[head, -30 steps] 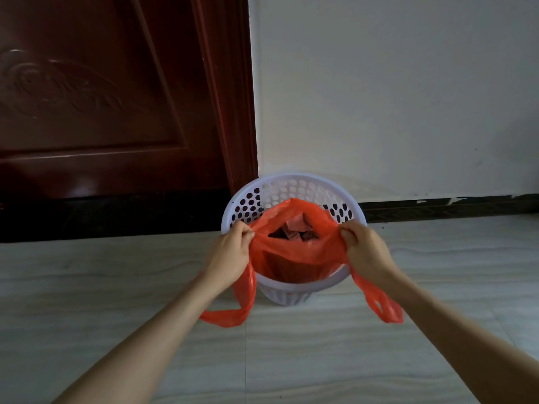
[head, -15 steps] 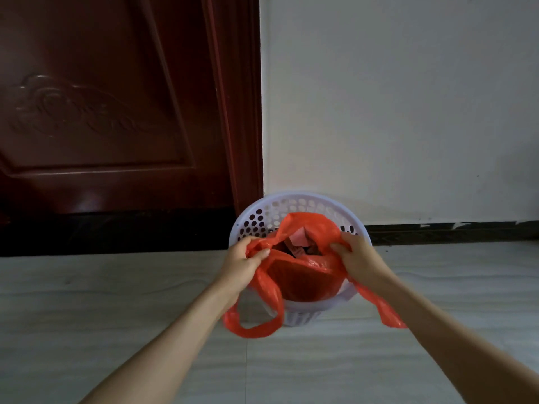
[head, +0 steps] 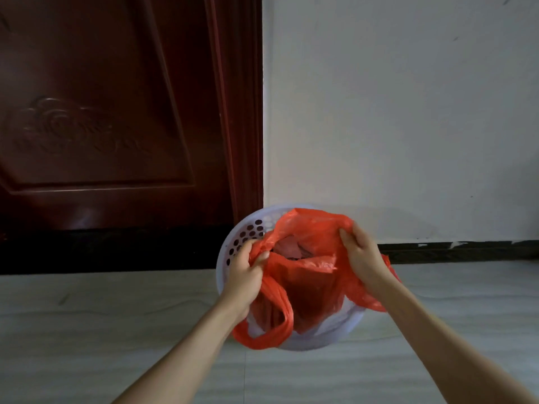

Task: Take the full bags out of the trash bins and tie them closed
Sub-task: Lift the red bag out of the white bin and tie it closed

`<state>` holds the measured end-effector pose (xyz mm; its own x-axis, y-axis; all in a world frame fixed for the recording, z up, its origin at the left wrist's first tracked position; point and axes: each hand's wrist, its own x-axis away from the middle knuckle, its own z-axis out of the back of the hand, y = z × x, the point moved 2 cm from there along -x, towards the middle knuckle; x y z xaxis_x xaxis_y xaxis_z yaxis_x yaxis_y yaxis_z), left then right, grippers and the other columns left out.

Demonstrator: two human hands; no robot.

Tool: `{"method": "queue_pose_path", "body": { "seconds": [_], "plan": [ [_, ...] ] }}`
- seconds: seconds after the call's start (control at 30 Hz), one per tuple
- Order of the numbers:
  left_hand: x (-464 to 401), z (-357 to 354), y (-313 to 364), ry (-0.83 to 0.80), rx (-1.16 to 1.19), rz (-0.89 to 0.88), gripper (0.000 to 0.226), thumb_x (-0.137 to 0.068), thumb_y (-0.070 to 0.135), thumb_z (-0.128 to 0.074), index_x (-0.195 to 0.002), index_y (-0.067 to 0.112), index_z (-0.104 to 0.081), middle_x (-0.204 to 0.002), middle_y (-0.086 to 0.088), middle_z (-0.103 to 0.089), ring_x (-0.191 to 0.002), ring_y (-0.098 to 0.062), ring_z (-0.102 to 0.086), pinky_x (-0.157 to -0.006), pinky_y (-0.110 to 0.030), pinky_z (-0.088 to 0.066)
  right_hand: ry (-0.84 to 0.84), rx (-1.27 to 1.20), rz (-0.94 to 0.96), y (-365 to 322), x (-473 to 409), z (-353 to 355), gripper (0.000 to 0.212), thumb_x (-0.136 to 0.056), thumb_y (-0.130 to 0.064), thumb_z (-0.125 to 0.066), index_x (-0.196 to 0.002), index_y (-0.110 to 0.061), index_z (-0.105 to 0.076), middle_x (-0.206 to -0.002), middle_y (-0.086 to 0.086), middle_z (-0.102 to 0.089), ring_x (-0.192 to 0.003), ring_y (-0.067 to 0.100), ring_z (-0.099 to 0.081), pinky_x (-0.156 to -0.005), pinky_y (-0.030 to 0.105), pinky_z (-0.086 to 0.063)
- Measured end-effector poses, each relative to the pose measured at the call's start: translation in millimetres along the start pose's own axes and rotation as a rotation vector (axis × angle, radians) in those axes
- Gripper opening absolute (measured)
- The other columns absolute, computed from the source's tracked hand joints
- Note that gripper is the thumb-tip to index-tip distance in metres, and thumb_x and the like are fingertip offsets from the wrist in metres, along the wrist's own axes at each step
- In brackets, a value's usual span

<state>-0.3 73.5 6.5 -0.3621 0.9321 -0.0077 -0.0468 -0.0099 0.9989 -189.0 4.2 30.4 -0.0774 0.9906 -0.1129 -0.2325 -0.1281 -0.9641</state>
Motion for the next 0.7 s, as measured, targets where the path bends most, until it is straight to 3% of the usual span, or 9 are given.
{"method": "queue_pose_path", "body": {
  "seconds": [0.1,0.2,0.27,0.37,0.43,0.57,0.7],
  "plan": [
    [-5,2,-1,0.081,0.054,0.027,0.019,-0.093,0.008,-0.05,-0.106,0.016,-0.061,-0.1,-0.002,-0.067,-0.093,-0.015,-0.061,-0.088,-0.03,-0.047,-0.012,0.404,0.202,3,-4,6,0.022,-0.095,-0.005,-0.04,-0.076,-0.013,-0.048,-0.075,0.01,-0.053,-0.071,0.018,-0.048,-0.065,0.03,-0.036],
    [-8,6,-6,0.202,0.188,0.113,0.015,-0.093,0.007,-0.05,-0.102,0.015,-0.059,-0.099,-0.007,-0.064,-0.084,-0.017,-0.06,-0.079,-0.029,-0.049,0.088,0.45,0.226,16,-5,13,0.029,-0.087,-0.018,-0.033,-0.085,0.004,-0.052,-0.082,0.019,-0.05,-0.074,0.023,-0.045,-0.065,0.03,-0.028],
    [-10,13,-7,0.27,0.07,0.068,0.017,-0.093,0.007,-0.048,-0.103,0.017,-0.058,-0.101,-0.007,-0.062,-0.087,-0.018,-0.06,-0.079,-0.027,-0.047,0.174,0.386,0.176,25,-5,20,0.029,-0.089,-0.018,-0.032,-0.084,0.003,-0.051,-0.082,0.016,-0.045,-0.076,0.023,-0.042,-0.066,0.024,-0.024],
    [-7,23,-14,0.287,-0.232,-0.052,0.023,-0.094,0.006,-0.045,-0.113,0.007,-0.057,-0.112,-0.01,-0.06,-0.105,-0.022,-0.056,-0.089,-0.021,-0.037,0.23,0.266,0.042,38,2,30,0.02,-0.097,-0.006,-0.035,-0.085,-0.001,-0.05,-0.075,0.008,-0.049,-0.075,0.023,-0.044,-0.063,0.026,-0.027],
    [-4,29,-20,0.265,-0.392,-0.102,0.026,-0.093,0.003,-0.044,-0.117,0.003,-0.056,-0.115,-0.013,-0.059,-0.108,-0.023,-0.054,-0.087,-0.014,-0.031,0.242,0.181,-0.025,44,8,30,0.02,-0.097,-0.004,-0.035,-0.089,-0.002,-0.053,-0.074,0.004,-0.051,-0.073,0.02,-0.044,-0.059,0.029,-0.029],
    [-1,39,-23,0.227,-0.601,-0.231,0.021,-0.09,-0.002,-0.047,-0.105,-0.004,-0.062,-0.1,-0.019,-0.059,-0.095,-0.032,-0.058,-0.078,-0.013,-0.031,0.26,-0.138,-0.167,44,9,16,0.027,-0.098,-0.013,-0.038,-0.078,-0.017,-0.055,-0.064,-0.002,-0.05,-0.057,0.003,-0.046,-0.052,0.018,-0.04],
    [-1,49,-25,0.24,-0.698,-0.301,0.016,-0.09,0.001,-0.048,-0.096,-0.004,-0.062,-0.094,-0.018,-0.061,-0.088,-0.034,-0.061,-0.078,-0.026,-0.04,0.191,-0.509,-0.388,48,14,6,0.028,-0.097,-0.012,-0.039,-0.08,-0.02,-0.059,-0.051,-0.011,-0.063,-0.047,0.001,-0.058,-0.047,0.013,-0.048]
  ]
}}
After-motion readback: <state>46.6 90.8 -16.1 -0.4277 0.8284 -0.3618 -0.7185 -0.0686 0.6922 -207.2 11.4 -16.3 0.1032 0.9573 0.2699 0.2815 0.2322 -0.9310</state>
